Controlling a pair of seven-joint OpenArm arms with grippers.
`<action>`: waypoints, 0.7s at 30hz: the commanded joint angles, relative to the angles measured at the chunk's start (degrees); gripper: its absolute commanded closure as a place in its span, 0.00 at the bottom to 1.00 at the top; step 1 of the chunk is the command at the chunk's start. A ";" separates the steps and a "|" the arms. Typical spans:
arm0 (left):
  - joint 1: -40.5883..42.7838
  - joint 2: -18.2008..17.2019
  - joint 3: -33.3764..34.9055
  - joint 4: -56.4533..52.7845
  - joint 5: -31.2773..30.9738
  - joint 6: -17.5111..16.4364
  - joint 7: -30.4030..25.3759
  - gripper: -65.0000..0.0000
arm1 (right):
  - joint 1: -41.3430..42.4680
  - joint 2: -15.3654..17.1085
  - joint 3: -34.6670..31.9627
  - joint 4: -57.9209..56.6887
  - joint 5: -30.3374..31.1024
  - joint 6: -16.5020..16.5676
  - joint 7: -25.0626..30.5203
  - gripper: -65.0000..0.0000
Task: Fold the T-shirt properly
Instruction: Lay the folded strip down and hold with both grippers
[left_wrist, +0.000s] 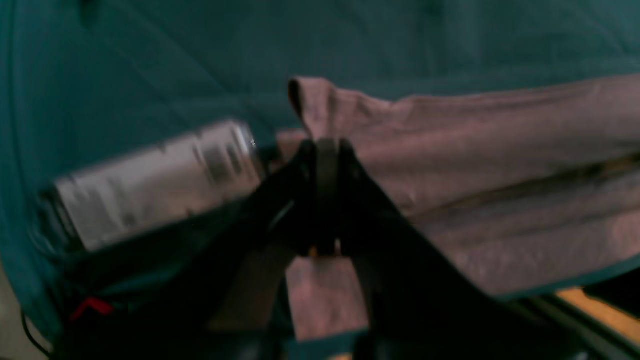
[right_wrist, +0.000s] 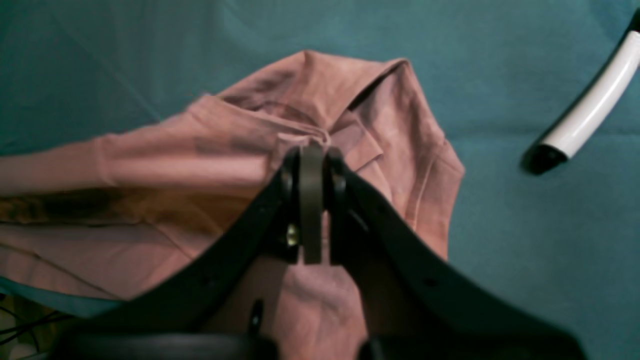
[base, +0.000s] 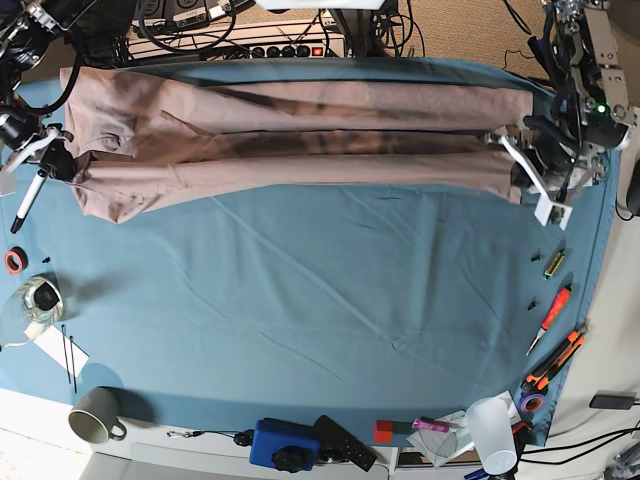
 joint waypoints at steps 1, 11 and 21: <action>0.37 -0.79 -0.39 1.01 0.26 0.15 -0.44 1.00 | -0.15 1.49 1.01 0.96 1.68 0.06 1.21 1.00; 6.01 -0.63 -3.63 4.13 0.35 0.13 -1.14 1.00 | -6.23 1.14 2.03 0.96 2.36 0.06 1.21 1.00; 6.40 -0.26 -3.63 4.07 -0.63 -1.38 -1.36 1.00 | -7.61 -2.36 2.03 0.94 0.26 0.06 1.21 1.00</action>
